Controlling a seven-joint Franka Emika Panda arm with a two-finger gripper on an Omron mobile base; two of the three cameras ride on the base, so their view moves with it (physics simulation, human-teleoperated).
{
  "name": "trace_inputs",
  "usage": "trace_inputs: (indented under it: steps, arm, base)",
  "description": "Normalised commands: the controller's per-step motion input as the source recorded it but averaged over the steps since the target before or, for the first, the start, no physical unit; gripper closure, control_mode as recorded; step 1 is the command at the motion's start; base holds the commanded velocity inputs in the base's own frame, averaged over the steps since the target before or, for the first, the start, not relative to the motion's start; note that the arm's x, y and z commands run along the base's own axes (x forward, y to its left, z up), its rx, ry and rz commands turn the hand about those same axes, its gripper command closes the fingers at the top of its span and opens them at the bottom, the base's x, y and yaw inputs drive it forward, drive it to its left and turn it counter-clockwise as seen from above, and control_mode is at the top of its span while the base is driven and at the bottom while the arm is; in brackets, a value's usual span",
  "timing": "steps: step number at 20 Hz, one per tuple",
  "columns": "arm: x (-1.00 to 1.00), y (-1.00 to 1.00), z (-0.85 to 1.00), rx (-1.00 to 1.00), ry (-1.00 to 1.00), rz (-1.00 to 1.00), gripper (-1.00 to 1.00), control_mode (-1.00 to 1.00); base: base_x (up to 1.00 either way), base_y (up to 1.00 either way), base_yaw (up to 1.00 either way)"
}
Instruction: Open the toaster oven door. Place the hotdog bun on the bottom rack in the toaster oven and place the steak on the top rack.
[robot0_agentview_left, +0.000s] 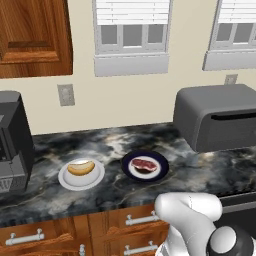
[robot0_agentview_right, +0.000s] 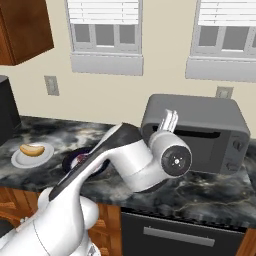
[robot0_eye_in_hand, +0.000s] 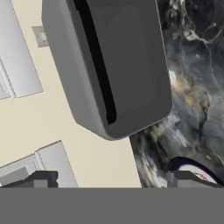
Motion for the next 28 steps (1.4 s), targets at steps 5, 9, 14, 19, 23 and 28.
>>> trace_inputs:
  steps: [5, 9, 14, 19, 23, 28]
  arm:
    - [0.27, 0.00, -0.34, 0.01, -0.09, 0.07, -1.00, -1.00]
    - [0.17, -0.05, -0.07, 0.00, -0.08, 0.05, -1.00, -1.00]
    - [0.03, -0.20, -0.14, 0.00, -0.06, 0.03, -1.00, -1.00]
    - [0.15, -0.17, -0.26, 0.01, -0.01, 0.04, -1.00, -1.00]
    - [0.35, -0.22, -0.11, 0.00, -0.03, 0.04, -1.00, -1.00]
    - [0.48, -0.18, -0.08, 0.00, -0.07, 0.03, -1.00, -1.00]
  base:
    - [0.00, 0.00, 0.00]
    - [0.00, 0.00, 0.00]
    - [0.00, 0.00, 0.00]
    - [0.00, 0.00, 0.00]
    - [0.00, 0.00, 0.00]
    - [0.00, 0.00, 0.00]
